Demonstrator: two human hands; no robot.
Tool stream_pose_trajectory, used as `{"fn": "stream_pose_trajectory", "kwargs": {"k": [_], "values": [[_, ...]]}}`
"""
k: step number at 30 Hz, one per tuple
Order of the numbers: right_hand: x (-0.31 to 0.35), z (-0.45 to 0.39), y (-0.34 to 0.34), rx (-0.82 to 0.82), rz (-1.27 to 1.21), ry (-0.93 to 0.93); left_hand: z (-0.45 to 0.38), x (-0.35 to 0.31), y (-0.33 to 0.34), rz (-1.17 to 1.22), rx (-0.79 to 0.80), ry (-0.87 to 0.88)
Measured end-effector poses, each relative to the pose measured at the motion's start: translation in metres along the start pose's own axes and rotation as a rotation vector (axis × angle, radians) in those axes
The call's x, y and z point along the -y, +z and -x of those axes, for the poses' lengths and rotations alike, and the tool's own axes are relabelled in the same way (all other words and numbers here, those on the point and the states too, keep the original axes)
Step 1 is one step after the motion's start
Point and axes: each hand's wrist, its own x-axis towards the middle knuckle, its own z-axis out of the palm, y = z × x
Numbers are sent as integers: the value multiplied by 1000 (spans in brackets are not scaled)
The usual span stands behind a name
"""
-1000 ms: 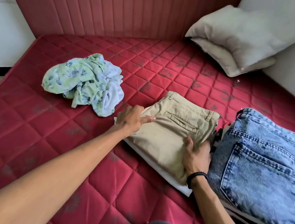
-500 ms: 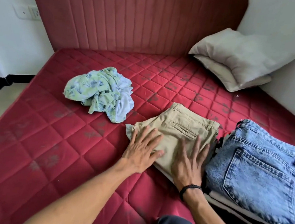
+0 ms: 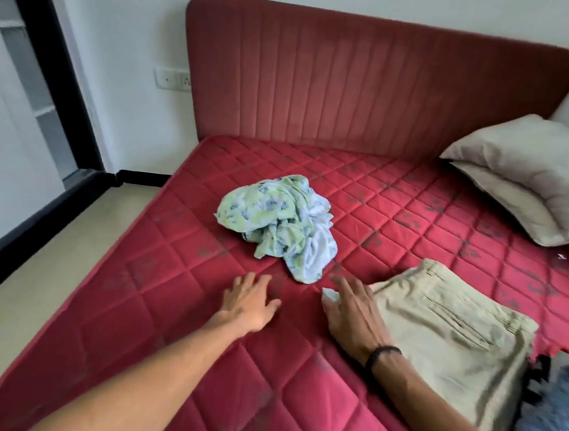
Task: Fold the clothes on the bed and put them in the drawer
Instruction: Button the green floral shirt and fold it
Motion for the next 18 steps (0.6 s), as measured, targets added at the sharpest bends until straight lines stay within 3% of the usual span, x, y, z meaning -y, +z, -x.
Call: {"fn": "stream_pose_trajectory", "kwargs": {"k": [3,5,8,10,14,18], "values": [[47,-75,36,209,-146,-18,-10,68,2,-17,-81,44],[60,-114,46,226,-158,34,-6,83,2,64,-107,115],[75,-148,77,175,-214,207,-4,103,3,382,-160,106],[84,-136,90,197,-280,251,-6,106,-2,647,-219,-40],[126,-62,70,555,-147,-94,-6,107,-12,1182,-195,-343],[159,28,25,1076,-84,-243,33,74,-38,1401,-160,-318]]}}
